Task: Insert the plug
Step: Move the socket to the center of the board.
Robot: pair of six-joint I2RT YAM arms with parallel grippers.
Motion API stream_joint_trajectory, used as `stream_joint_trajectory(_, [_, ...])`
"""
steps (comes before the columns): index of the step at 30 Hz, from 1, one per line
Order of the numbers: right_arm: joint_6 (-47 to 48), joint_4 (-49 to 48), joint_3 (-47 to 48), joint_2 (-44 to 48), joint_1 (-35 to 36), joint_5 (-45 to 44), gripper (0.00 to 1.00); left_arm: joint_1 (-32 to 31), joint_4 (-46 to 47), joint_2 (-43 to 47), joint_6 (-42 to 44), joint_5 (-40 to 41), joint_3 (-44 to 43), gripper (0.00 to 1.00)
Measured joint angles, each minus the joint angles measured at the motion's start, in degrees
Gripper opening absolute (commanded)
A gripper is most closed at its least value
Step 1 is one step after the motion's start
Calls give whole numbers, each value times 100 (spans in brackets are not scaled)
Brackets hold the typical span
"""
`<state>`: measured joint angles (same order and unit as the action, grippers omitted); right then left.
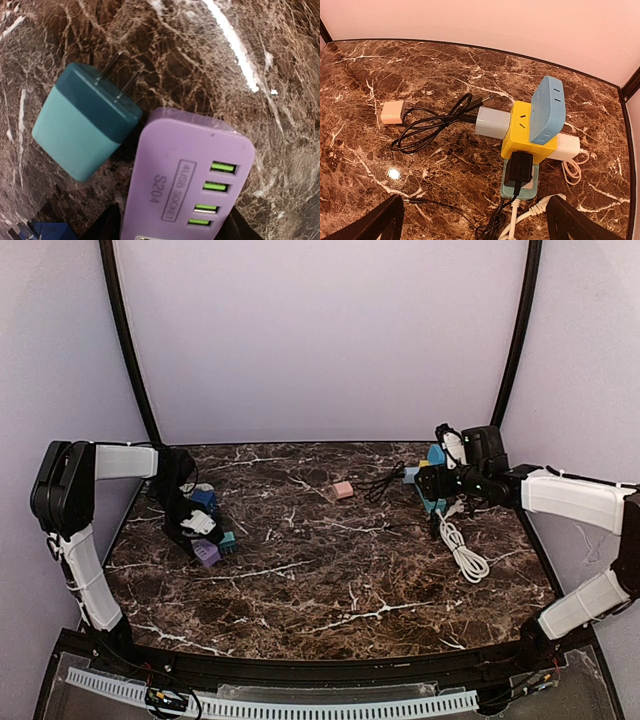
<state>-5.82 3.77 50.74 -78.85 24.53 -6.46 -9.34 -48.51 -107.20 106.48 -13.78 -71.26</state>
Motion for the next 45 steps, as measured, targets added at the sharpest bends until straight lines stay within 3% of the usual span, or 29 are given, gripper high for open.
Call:
stream_joint_trajectory(3, [-2, -2, -22, 85, 31, -2, 99, -79, 50, 79, -42, 20, 136, 17])
stream_joint_trajectory(8, [-4, -98, -160, 332, 90, -155, 99, -461, -42, 525, -557, 131, 654, 1])
stream_joint_trajectory(14, [-63, -254, -573, 737, 133, -278, 99, -1121, -367, 1423, -2253, -127, 1246, 1])
stream_joint_trajectory(18, [-162, -487, -824, 975, 140, -407, 99, -2159, 66, 1788, -4551, -343, 1416, 1])
stream_joint_trajectory(22, [-278, -546, -966, 1220, 146, -507, 99, -3230, 883, 1482, -6548, -79, 1362, 1])
stream_joint_trajectory(28, [-435, -671, -1394, 1891, 162, -551, 99, -4120, 1416, 717, -7949, 758, 824, 1])
stream_joint_trajectory(30, [-459, -743, -1602, 2083, 164, -579, 99, -4247, 1491, 514, -8144, 1010, 590, 5])
stream_joint_trajectory(36, [-457, -758, -1965, 2586, 166, -669, 99, -4505, 1628, 52, -8380, 1351, 96, 37])
stream_joint_trajectory(39, [-455, -761, -2035, 2756, 166, -673, 99, -4583, 1626, -63, -8384, 1307, -22, 73])
stream_joint_trajectory(42, [-457, -761, -2079, 2852, 166, -664, 99, -4634, 1613, -81, -8343, 1182, -184, 84])
stream_joint_trajectory(45, [-457, -780, -2079, 2850, 166, -595, 99, -4645, 1521, -81, -8264, 1152, -542, 86])
